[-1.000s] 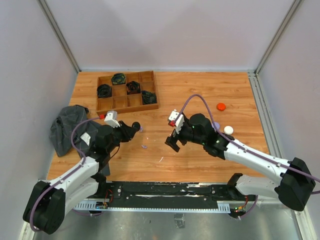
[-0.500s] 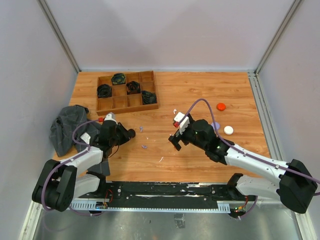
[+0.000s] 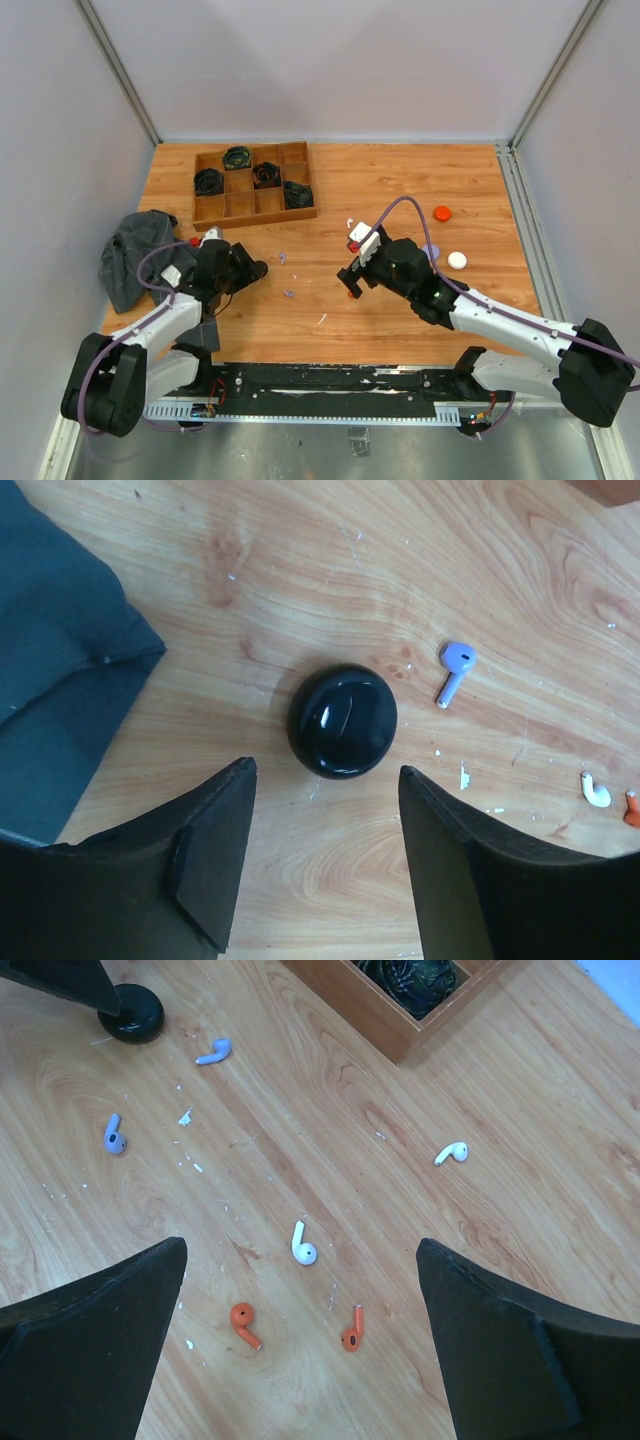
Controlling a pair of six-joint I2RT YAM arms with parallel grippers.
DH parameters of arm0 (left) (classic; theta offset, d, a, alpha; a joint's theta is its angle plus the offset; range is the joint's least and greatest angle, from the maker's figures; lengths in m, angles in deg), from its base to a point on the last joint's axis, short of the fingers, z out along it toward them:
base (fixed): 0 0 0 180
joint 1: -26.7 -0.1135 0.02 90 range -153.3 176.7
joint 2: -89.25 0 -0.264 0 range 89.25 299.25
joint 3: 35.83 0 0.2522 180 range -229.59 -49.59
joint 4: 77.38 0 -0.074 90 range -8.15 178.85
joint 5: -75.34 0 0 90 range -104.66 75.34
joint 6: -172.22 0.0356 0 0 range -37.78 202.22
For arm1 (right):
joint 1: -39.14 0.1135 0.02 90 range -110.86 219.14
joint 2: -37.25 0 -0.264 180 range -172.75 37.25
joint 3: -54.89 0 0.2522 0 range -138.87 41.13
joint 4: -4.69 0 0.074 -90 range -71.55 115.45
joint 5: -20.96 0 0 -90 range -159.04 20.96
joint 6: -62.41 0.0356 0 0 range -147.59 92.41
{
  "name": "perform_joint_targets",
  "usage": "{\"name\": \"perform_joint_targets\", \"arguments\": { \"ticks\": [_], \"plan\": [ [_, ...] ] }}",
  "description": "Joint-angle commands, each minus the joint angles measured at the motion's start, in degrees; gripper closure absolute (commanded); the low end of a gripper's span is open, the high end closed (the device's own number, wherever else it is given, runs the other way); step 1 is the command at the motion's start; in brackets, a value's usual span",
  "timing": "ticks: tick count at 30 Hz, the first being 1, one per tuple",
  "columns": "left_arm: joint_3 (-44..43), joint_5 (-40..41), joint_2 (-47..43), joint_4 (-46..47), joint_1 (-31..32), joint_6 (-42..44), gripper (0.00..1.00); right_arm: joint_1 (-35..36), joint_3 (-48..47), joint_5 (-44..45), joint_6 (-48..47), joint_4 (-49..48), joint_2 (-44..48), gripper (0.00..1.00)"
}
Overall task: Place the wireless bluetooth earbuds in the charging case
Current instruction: Place the charging case at the center of the board, then pick up the charging case at the center of the board.
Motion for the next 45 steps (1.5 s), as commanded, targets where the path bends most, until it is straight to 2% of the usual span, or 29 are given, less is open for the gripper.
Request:
{"name": "perform_joint_targets", "arguments": {
  "ticks": [1, 4, 8, 12, 19, 23, 26, 32, 40, 45],
  "plan": [
    [-4.4, 3.7, -3.6, -7.2, -0.6, 2.8, 0.35, -0.8, 0.5, 1.6, 1.3, -1.2, 1.0, 0.00],
    [-6.0, 5.4, -6.5, -9.8, -0.5, 5.1, 0.29, -2.4, -0.5, 2.1, 2.6, 0.8, 0.5, 0.01],
    [-7.0, 6.6, -11.3, -11.1, -0.5, 7.3, 0.12, -4.8, -2.1, 4.2, 4.6, 4.5, -0.6, 0.01],
    [-7.1, 7.4, -15.8, -11.1, -0.5, 9.0, 0.01, -9.2, -3.9, 4.7, 8.2, 9.2, -1.3, 0.01],
    [-3.5, 5.0, -20.9, -5.8, -0.5, 9.9, 0.01, -21.3, -7.7, 4.3, 13.0, 17.6, -3.0, 0.01],
    [-1.6, 3.8, -21.9, -2.3, -0.5, 10.6, 0.01, -27.0, -11.0, 0.7, 13.5, 21.4, -6.1, 0.01],
    [0.7, 1.4, -22.6, 2.7, -0.5, 11.1, 0.01, -29.8, -13.5, 3.4, 16.8, 24.6, -9.3, 0.02],
    [4.1, 0.4, -26.1, 7.3, 1.3, 12.8, 0.01, -32.4, -16.1, 13.5, 25.4, 29.2, -14.2, 0.02],
    [5.3, 0.6, -27.6, 7.2, 2.9, 13.5, 0.01, -34.2, -20.9, 17.1, 38.6, 36.4, -23.0, 0.02],
    [5.6, 0.3, -27.8, 7.5, 3.4, 13.6, 0.01, -34.6, -22.7, 23.3, 50.1, 39.7, -26.2, 0.01]
  ]
}}
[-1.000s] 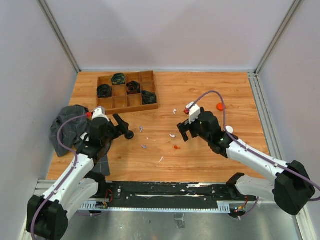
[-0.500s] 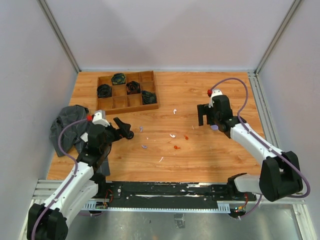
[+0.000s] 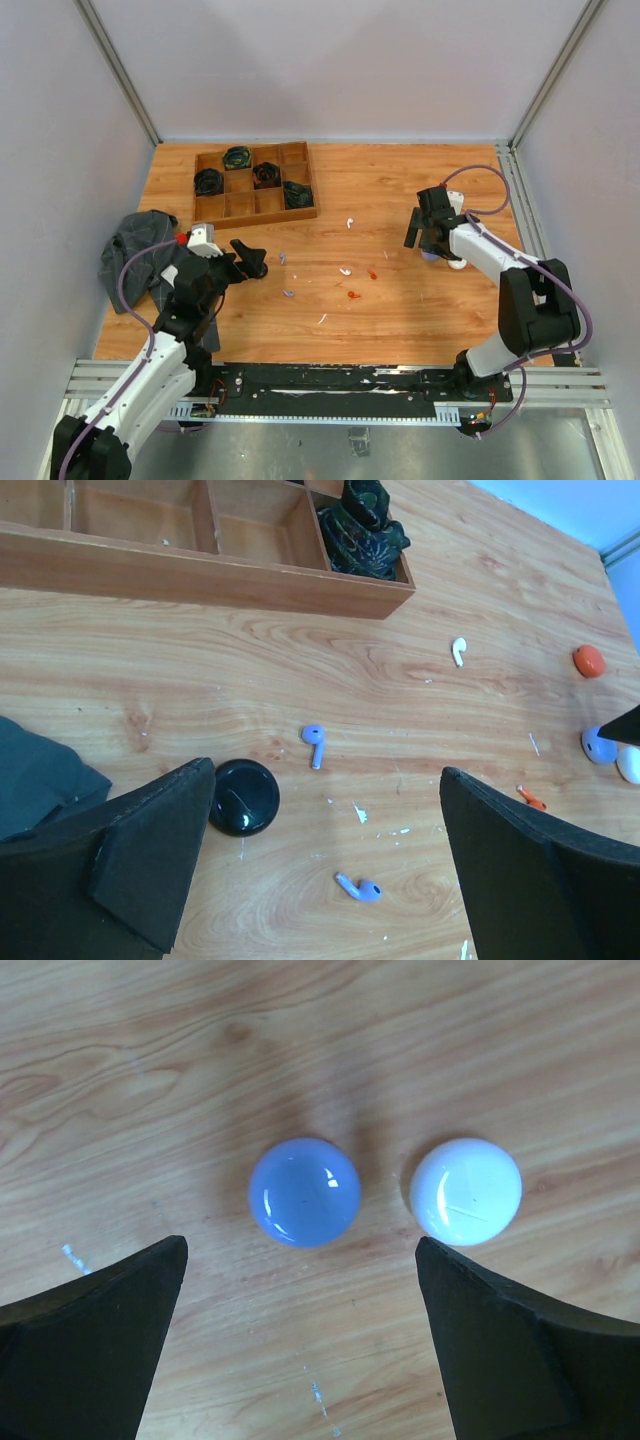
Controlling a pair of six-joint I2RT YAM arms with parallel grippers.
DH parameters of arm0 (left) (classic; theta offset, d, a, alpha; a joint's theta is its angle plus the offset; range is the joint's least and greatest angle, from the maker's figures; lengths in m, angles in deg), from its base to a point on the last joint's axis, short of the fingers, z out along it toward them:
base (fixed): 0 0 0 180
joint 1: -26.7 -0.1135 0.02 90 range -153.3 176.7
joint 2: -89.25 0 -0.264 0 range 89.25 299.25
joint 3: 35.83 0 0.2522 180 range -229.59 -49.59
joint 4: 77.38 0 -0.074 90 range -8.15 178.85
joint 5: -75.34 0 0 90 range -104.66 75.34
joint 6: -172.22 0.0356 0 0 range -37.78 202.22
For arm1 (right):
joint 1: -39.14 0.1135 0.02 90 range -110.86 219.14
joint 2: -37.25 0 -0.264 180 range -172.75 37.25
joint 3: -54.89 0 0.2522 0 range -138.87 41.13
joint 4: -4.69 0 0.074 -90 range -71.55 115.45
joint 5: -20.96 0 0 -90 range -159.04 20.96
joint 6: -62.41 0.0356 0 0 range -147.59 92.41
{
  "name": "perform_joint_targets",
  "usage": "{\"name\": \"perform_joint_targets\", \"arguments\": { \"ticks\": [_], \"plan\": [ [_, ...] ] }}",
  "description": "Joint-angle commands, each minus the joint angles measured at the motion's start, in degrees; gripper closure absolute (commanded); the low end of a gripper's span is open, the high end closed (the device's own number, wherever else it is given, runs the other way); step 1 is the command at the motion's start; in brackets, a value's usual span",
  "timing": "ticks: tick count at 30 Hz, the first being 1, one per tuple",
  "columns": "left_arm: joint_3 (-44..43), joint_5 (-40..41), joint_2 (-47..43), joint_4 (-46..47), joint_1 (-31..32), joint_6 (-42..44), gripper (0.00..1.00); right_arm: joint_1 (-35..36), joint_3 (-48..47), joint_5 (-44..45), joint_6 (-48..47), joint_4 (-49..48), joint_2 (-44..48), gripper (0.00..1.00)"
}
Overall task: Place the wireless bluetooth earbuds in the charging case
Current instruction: Pick up the charging case at the center of the board.
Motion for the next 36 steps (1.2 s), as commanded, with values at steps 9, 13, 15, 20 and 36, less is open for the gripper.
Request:
{"name": "perform_joint_targets", "arguments": {
  "ticks": [9, 13, 15, 20, 36],
  "plan": [
    [1.3, -0.5, -0.5, 2.9, 0.6, 1.3, 0.01, -0.9, -5.2, 8.1, 23.7, 8.7, -6.3, 0.18],
    [1.3, -0.6, -0.5, 2.8, 0.6, 1.4, 0.01, -1.0, -5.3, 10.9, 25.8, 7.5, -7.6, 0.25],
    [1.3, -0.7, -0.5, 2.8, 0.6, 1.3, 0.01, -1.0, -5.9, 10.5, 26.1, 7.1, -8.8, 0.26],
    [1.2, -0.7, -0.5, 2.7, 0.6, 1.4, 0.01, -1.0, -6.3, 10.7, 28.1, 5.8, -10.9, 0.31],
    [1.2, -4.9, 0.1, 4.7, 0.6, 0.9, 0.01, -0.1, -3.6, 5.7, 18.6, -1.3, -9.9, 0.66]
  ]
}}
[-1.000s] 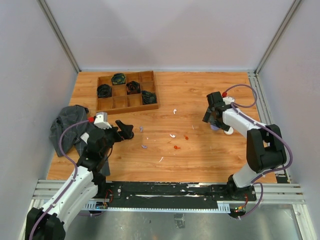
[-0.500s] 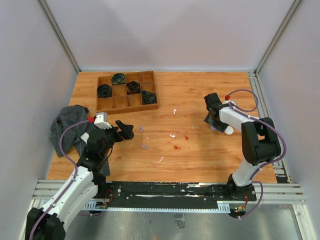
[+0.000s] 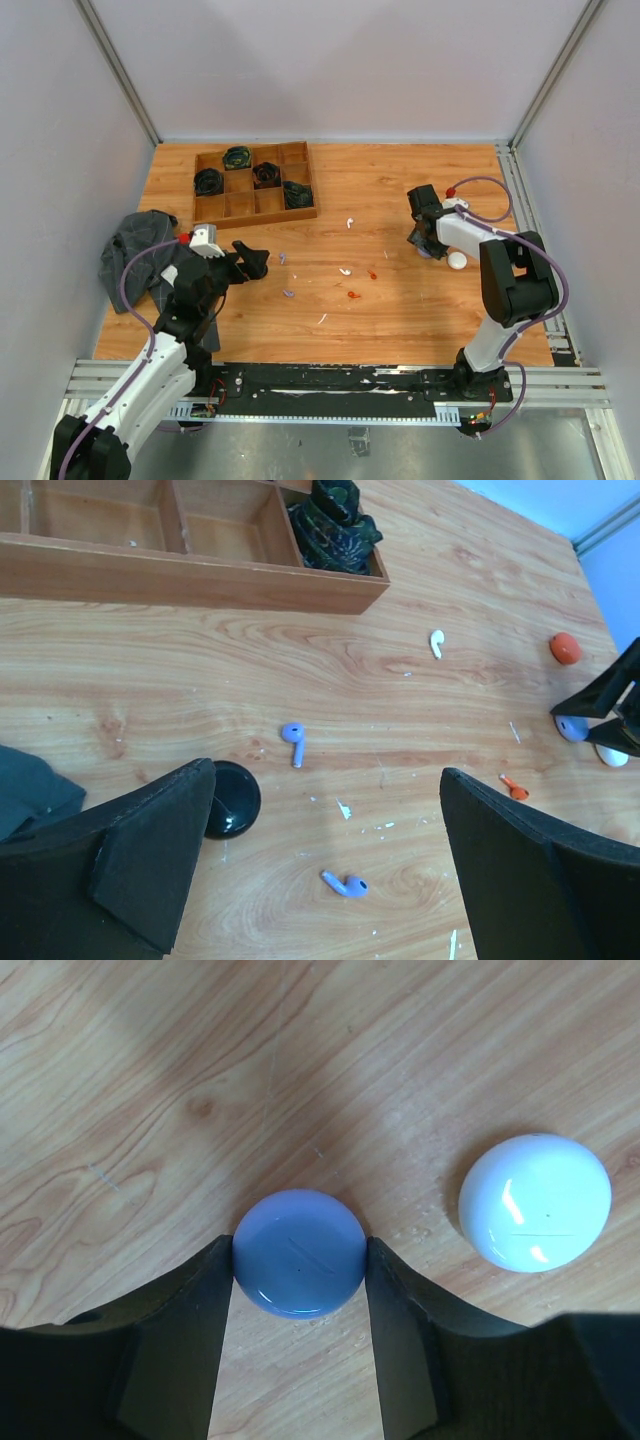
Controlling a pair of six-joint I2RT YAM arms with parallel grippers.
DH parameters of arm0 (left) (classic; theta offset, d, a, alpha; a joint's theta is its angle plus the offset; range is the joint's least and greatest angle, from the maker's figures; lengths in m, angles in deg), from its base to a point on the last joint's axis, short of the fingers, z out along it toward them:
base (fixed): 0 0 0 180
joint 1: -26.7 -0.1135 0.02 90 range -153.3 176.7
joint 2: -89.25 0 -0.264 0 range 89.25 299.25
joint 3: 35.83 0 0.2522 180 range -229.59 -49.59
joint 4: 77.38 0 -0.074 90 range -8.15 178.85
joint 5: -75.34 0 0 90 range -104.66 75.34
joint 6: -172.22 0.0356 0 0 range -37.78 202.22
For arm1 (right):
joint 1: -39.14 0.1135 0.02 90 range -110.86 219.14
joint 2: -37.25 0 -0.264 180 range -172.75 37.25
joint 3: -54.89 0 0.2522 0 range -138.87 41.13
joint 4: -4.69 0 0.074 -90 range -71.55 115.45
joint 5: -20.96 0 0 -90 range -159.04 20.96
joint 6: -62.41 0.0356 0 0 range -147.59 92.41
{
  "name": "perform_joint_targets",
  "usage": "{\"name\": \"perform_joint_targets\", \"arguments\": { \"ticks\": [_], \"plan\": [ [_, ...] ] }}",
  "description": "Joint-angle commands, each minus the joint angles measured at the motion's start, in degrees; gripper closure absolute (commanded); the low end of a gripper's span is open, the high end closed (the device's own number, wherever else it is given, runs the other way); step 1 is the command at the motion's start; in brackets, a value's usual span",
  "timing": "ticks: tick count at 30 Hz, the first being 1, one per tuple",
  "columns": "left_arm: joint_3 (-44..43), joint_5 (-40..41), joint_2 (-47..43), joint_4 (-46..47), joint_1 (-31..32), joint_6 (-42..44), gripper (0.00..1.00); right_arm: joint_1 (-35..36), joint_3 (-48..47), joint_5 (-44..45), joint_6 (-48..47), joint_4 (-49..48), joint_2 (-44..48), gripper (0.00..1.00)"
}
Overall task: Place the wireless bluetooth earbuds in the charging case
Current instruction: Pick up the charging case at the center of the board.
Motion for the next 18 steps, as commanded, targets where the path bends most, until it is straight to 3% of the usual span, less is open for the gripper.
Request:
{"name": "perform_joint_targets", "arguments": {
  "ticks": [1, 6, 18],
  "plan": [
    [0.4, -3.4, 0.4, 3.6, 0.3, 0.6, 0.01, 0.7, 1.7, -1.8, -7.1, -3.4, 2.9, 0.67],
    [-1.3, -8.1, 2.9, 4.4, 0.4, -0.7, 0.01, 2.9, 3.7, -5.9, -16.3, -8.6, 6.9, 0.71],
    [-8.2, -18.9, 8.5, 1.4, 0.4, -3.9, 0.01, 10.6, 10.1, -25.7, -39.7, -27.2, 16.3, 0.78]
  ]
}}
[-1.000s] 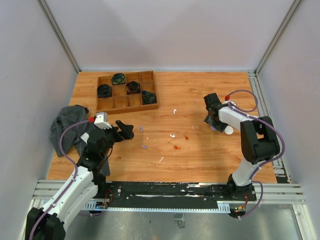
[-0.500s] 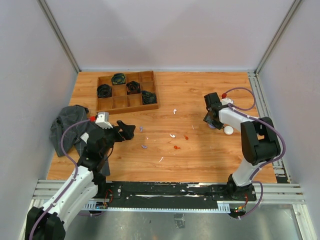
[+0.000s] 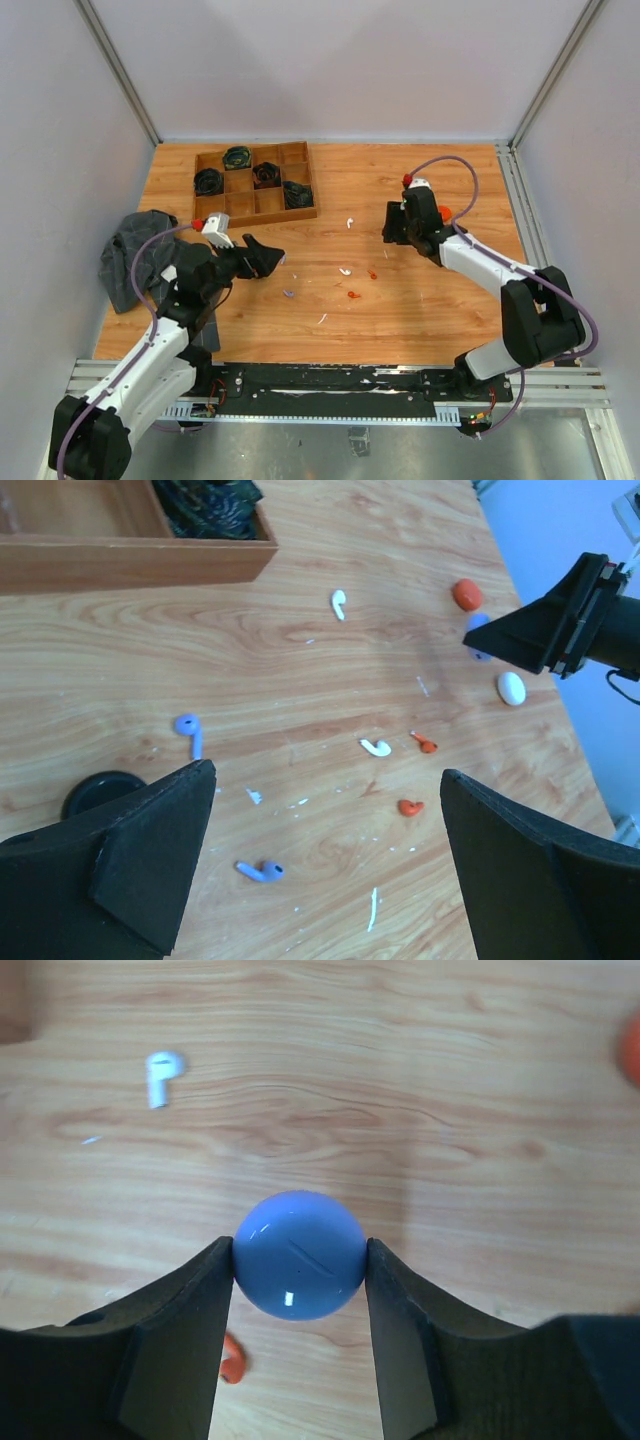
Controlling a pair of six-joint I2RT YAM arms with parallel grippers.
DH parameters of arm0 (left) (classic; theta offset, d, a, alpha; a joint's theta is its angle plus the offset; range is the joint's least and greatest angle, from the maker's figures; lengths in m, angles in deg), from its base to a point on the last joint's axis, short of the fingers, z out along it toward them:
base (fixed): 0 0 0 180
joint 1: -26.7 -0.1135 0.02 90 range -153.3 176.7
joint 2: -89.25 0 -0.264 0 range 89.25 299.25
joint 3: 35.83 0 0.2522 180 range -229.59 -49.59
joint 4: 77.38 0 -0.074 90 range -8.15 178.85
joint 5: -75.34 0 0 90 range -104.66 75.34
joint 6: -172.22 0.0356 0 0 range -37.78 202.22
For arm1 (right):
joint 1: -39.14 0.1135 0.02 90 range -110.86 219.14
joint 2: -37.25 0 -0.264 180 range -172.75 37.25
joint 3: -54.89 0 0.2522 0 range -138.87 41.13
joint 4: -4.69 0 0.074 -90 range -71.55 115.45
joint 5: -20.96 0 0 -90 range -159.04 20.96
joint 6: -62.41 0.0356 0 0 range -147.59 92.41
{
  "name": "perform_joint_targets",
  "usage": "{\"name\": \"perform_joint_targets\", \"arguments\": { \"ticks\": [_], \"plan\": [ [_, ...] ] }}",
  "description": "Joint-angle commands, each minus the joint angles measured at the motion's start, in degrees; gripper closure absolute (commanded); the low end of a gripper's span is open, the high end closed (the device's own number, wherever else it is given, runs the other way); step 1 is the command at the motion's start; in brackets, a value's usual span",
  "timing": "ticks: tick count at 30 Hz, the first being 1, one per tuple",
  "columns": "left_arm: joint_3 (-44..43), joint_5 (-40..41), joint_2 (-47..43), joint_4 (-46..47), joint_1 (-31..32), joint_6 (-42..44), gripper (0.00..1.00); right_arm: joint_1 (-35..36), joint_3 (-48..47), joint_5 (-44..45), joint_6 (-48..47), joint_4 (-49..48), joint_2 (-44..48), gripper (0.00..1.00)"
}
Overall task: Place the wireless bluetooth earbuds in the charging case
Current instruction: Pick up the charging case at the center of the board.
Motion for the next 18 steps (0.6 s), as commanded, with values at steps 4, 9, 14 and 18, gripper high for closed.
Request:
{"name": "perform_joint_targets", "arguments": {
  "ticks": [4, 9, 14, 18],
  "plan": [
    [-6.5, -9.5, 4.7, -1.5, 0.3, -1.5, 0.01, 7.8, 3.6, -14.6, -19.7, -13.1, 4.0, 0.81],
    [-9.1, -15.0, 8.4, -1.6, 0.4, -3.0, 0.01, 11.6, 6.5, -22.5, -28.3, -19.0, 7.0, 0.81],
    [-11.4, -18.0, 11.3, -1.6, 0.9, -4.7, 0.01, 15.4, 7.3, -28.1, -37.3, -20.1, 9.8, 0.78],
    [-13.1, -18.6, 13.2, -1.6, 2.1, -5.7, 0.01, 18.1, 7.8, -32.1, -43.9, -21.4, 10.9, 0.75]
  ]
}}
